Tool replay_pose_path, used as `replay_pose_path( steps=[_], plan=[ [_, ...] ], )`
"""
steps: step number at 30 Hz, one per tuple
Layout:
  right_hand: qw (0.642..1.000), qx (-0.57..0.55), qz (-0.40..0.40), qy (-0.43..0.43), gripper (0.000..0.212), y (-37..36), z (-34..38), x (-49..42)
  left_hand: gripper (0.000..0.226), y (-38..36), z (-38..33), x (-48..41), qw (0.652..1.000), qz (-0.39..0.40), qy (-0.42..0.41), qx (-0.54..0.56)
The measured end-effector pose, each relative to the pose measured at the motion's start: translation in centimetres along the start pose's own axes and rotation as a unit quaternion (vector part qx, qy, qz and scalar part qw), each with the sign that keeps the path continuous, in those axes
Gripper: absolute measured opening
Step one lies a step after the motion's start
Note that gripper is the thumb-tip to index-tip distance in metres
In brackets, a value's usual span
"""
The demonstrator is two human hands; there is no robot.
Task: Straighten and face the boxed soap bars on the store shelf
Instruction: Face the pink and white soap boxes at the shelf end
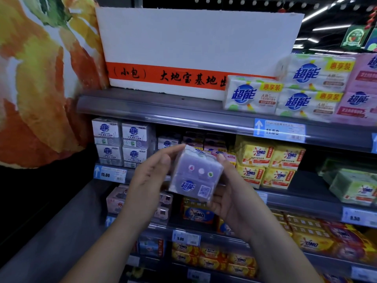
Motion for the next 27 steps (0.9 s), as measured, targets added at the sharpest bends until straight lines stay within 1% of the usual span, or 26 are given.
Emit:
replay_pose_path(
  steps=[2,5,7,10,12,14,16,18,22,24,27],
  plan=[
    [1.000,-0.019,-0.001,-0.013,0.046,0.4,0.0,-0.2,0.045,0.2,0.4,-0.1,1.000,-0.006,0.018,-0.013],
    [1.000,-0.013,0.007,-0.012,0.053,0.6,0.3,-0.1,0.043,0.1,0.7,-0.2,0.999,-0.001,0.036,-0.007],
    [1.000,0.003,-0.004,-0.005,0.058,1.0,0.3,-0.1,0.041,-0.1,0.9,-0.3,0.999,0.011,0.042,0.006],
    [0.999,0.019,-0.030,0.035,0.055,1.8,0.3,-0.3,0.041,-0.1,1.0,-0.8,0.998,0.032,0.042,0.041],
    [0.997,0.021,-0.042,0.068,0.053,2.4,0.3,-0.5,0.051,0.1,1.6,-1.0,0.995,0.043,0.059,0.065],
    [0.993,0.047,-0.027,0.102,0.050,2.8,0.3,-0.7,0.056,0.0,2.0,-0.9,0.992,0.077,0.074,0.068],
    [0.989,0.084,-0.002,0.124,0.047,3.0,0.1,-0.9,0.060,-0.1,2.2,-0.7,0.991,0.101,0.072,0.040],
    [0.984,0.115,0.021,0.136,0.046,3.2,-0.3,-1.1,0.062,0.2,2.4,-0.6,0.994,0.096,0.058,0.017],
    [0.978,0.140,0.025,0.151,0.044,3.3,-1.0,-1.8,0.052,0.6,3.4,-0.2,0.995,0.085,0.053,0.025],
    [0.974,0.163,0.014,0.154,0.044,2.9,-1.1,-2.3,0.051,1.3,3.9,-0.1,0.997,0.055,0.050,0.013],
    [0.961,0.223,-0.026,0.162,0.047,1.8,-1.1,-3.2,0.047,3.0,4.0,-0.4,0.999,-0.002,0.047,-0.010]
  ],
)
Point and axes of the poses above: each hand's wrist, its own x-axis away from the middle knuckle, its own y-axis out of the back of the hand, z = x × y, the point moved 6 cm from there along -x, towards the middle knuckle, and after that the axes turned 11 degrees about z, right-handed, at the moved point
